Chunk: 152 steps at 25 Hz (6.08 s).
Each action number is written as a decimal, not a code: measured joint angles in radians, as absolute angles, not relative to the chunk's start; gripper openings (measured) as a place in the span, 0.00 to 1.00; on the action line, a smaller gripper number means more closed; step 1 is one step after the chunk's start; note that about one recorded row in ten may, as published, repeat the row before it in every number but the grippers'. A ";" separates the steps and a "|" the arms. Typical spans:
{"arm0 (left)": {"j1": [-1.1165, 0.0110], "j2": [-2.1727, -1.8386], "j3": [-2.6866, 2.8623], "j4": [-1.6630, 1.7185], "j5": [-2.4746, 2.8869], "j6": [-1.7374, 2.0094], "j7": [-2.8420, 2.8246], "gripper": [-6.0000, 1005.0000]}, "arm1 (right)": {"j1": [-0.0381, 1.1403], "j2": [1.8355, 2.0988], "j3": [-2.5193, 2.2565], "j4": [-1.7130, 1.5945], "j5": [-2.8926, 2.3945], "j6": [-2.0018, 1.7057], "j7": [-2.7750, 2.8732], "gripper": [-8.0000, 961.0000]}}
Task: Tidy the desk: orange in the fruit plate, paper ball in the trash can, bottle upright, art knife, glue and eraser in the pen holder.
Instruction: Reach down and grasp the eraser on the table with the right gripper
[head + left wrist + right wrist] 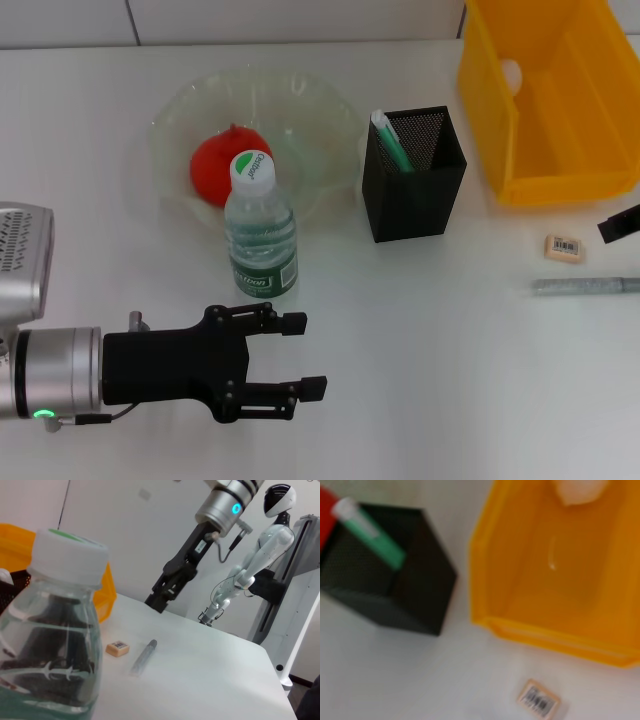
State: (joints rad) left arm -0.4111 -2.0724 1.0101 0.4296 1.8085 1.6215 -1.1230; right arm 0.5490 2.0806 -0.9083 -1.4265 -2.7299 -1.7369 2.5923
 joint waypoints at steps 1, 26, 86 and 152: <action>-0.412 -2.072 1.010 0.430 1.808 1.621 -1.124 0.79 | 0.548 2.080 -0.907 -1.393 -2.734 -1.694 2.622 0.58; -0.409 -2.071 1.016 0.399 1.816 1.623 -1.114 0.79 | 0.599 2.083 -1.053 -1.185 -2.770 -1.510 2.744 0.59; -0.430 -2.074 1.015 0.388 1.818 1.576 -1.105 0.79 | 0.726 2.078 -1.118 -0.998 -2.843 -1.435 2.724 0.63; -0.437 -2.074 1.017 0.378 1.818 1.548 -1.099 0.80 | 0.734 2.080 -1.121 -0.997 -2.847 -1.453 2.706 0.58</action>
